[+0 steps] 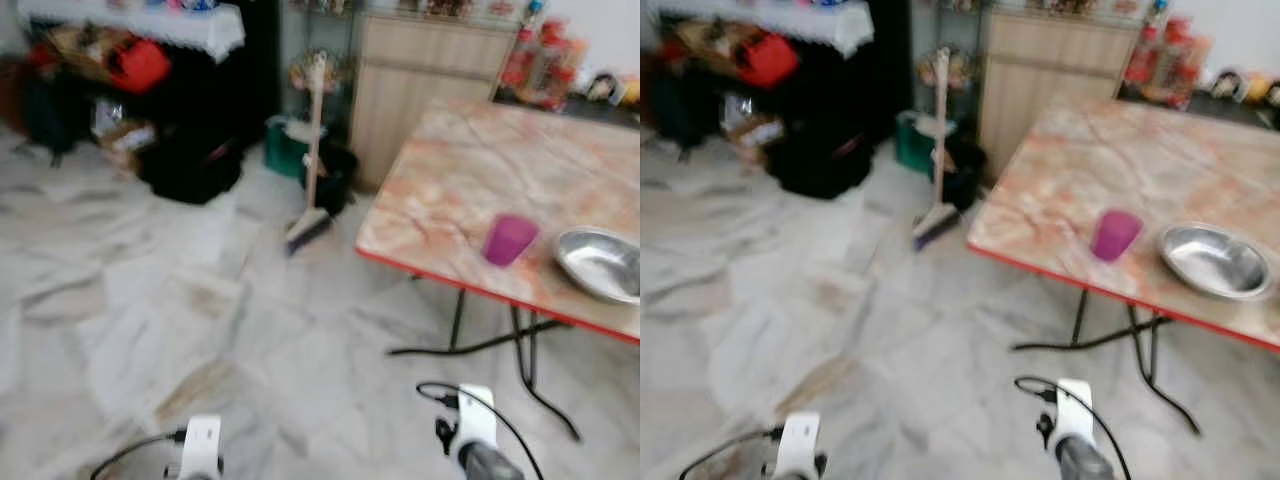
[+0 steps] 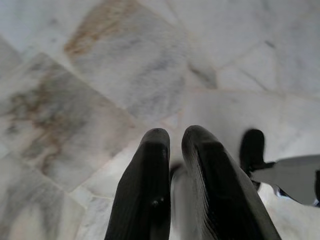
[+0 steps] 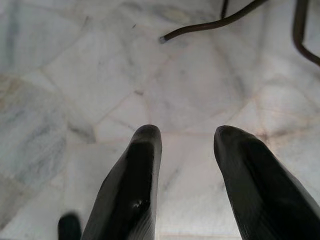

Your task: Setting the table

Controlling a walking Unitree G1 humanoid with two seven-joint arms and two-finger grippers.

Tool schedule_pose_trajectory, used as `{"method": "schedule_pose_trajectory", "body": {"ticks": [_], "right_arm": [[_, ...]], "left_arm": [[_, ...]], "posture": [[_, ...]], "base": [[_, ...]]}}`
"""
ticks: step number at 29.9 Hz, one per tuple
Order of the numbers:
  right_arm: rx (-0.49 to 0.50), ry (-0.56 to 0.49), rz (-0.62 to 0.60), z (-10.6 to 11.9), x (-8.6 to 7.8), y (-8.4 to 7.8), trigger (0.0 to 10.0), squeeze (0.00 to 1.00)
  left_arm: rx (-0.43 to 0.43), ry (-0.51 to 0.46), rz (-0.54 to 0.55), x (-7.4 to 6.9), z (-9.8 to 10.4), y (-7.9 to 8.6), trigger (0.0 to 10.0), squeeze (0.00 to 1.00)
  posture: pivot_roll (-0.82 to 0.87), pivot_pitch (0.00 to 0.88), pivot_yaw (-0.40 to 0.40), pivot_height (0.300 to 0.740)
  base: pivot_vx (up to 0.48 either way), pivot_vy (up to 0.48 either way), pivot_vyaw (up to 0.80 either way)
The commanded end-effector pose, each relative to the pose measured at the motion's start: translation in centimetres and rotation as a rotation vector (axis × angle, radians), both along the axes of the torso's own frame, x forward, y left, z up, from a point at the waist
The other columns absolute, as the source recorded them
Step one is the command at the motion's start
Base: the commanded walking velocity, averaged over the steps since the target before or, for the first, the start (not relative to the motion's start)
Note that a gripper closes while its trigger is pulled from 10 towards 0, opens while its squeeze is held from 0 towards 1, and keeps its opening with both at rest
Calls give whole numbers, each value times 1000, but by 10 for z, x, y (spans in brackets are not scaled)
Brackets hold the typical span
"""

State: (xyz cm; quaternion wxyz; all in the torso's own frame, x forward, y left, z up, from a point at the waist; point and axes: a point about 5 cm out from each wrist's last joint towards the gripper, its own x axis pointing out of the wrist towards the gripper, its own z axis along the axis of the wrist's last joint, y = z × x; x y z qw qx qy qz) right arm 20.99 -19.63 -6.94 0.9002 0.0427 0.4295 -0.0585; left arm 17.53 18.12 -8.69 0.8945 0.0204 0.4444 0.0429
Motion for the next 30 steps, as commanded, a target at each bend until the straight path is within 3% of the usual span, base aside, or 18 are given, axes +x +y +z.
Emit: {"method": "schedule_pose_trajectory", "body": {"ticks": [1, 13, 26, 30], "right_arm": [[12, 12, -4, -2, -3, 3, 10000, 0], [28, 4, -5, -2, -2, 7, 10000, 0], [40, -6, -1, -1, 1, 9, 10000, 0], [52, -3, -11, -1, 0, 10, 10000, 0]], "left_arm": [[15, 24, 2, -5, -2, 6, 10000, 0], [16, 20, 0, -4, -1, 7, 10000, 0], [16, -1, -24, 4, 2, 2, 10000, 0], [28, 1, -39, 5, 2, 2, 10000, 0]], "posture": [[21, 0, -36, 740], [32, 0, -36, 740], [27, 0, -36, 740], [25, 0, -34, 740]], "base": [[0, 0, -763], [0, 0, -761], [0, 0, 0], [0, 0, -733]]}}
